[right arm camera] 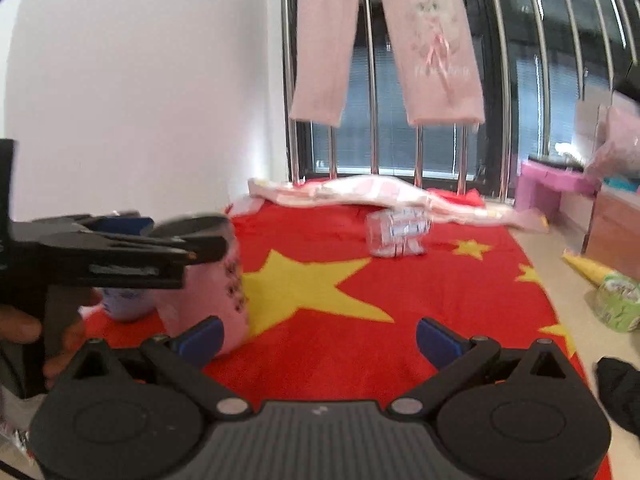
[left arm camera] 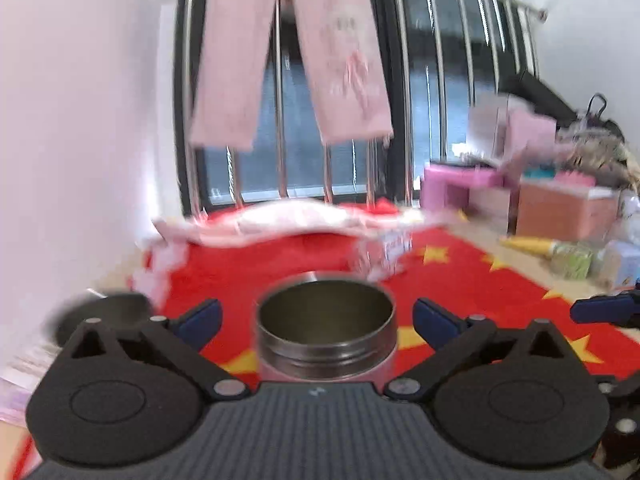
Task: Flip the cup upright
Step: 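Open the left tool and withdraw it from the upright pink cup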
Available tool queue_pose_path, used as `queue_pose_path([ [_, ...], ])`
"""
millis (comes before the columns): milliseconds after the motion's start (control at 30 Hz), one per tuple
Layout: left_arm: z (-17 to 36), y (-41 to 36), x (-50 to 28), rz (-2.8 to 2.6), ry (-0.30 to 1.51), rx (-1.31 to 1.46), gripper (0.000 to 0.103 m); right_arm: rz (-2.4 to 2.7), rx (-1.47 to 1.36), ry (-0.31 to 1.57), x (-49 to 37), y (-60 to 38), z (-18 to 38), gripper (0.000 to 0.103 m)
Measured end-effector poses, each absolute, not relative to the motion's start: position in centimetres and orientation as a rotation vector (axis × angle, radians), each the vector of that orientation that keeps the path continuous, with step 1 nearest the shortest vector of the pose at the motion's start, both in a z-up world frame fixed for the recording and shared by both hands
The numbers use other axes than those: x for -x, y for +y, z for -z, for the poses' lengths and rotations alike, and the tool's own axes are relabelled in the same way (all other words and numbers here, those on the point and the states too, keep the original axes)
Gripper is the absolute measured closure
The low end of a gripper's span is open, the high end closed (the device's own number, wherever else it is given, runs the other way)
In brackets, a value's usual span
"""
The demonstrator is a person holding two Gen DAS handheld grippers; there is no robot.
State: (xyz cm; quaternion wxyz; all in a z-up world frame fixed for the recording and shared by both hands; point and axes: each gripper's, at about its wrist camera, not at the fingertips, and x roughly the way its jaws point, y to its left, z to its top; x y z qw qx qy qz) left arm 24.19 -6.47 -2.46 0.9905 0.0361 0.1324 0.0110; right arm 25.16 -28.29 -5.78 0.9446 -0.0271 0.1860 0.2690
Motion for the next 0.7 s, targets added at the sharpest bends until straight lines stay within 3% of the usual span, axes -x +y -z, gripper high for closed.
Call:
queue_pose_path([
  [367,-0.8,-4.2,-6.3,-0.106,0.173,0.008,0.0,-0.4,-0.005,0.232,-9.7,-28.3,2.5,0.0],
  [700,-0.4,-4.3,-0.8,-0.113,0.174,-0.008,0.0,-0.347,0.012,0.145,-3.4,-28.5,0.5,0.0],
])
